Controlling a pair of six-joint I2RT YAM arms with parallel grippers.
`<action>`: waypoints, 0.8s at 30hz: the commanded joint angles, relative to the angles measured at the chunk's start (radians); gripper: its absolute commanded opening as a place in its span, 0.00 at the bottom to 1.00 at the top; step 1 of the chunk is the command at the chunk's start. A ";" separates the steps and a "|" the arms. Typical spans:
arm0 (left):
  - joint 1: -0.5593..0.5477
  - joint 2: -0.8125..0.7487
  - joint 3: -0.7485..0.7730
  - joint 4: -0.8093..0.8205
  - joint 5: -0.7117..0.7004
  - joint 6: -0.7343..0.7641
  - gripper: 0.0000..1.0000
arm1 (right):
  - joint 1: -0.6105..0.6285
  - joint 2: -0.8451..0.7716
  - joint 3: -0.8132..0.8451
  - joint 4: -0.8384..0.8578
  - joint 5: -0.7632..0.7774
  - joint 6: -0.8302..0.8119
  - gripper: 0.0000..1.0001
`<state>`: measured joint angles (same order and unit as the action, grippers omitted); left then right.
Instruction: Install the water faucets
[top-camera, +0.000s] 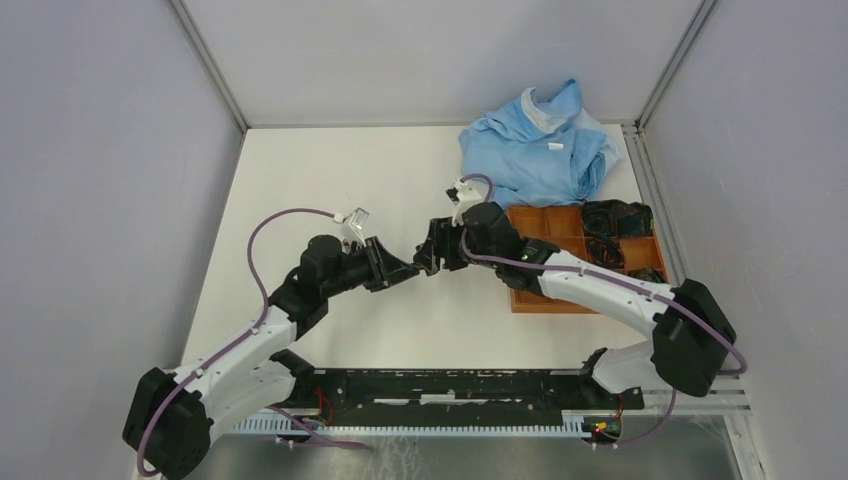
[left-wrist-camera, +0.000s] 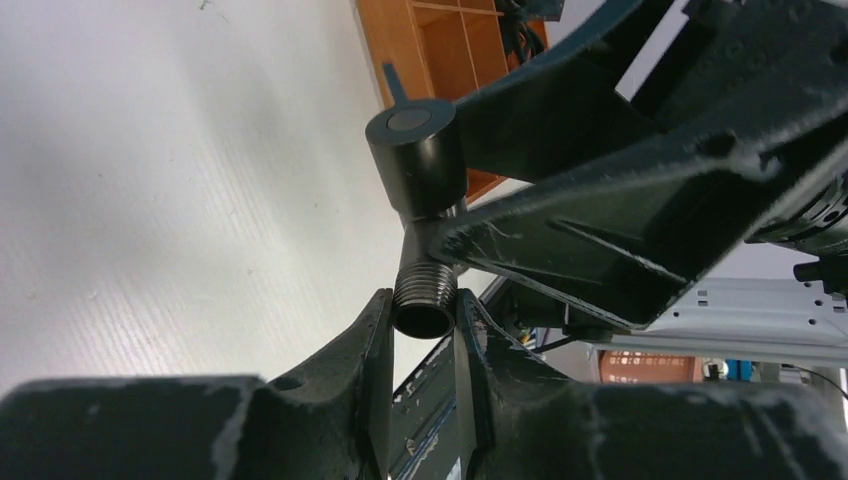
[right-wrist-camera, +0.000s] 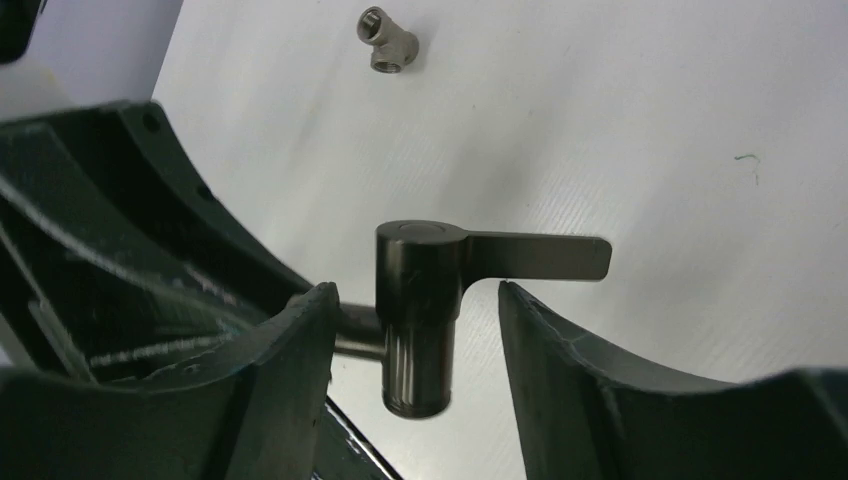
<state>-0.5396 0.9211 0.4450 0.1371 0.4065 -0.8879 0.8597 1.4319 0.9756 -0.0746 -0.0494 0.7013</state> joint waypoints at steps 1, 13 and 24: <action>0.004 -0.077 0.056 -0.004 0.031 0.092 0.02 | -0.015 -0.180 -0.098 0.142 -0.090 -0.141 0.81; 0.004 -0.108 0.194 -0.056 0.232 0.283 0.02 | -0.146 -0.665 -0.503 0.547 -0.541 -0.012 0.98; 0.004 -0.055 0.213 0.068 0.338 0.226 0.02 | -0.147 -0.542 -0.683 1.121 -0.560 0.375 0.98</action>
<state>-0.5381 0.8589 0.6128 0.0750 0.6704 -0.6529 0.7177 0.8413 0.3012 0.7792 -0.5880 0.9344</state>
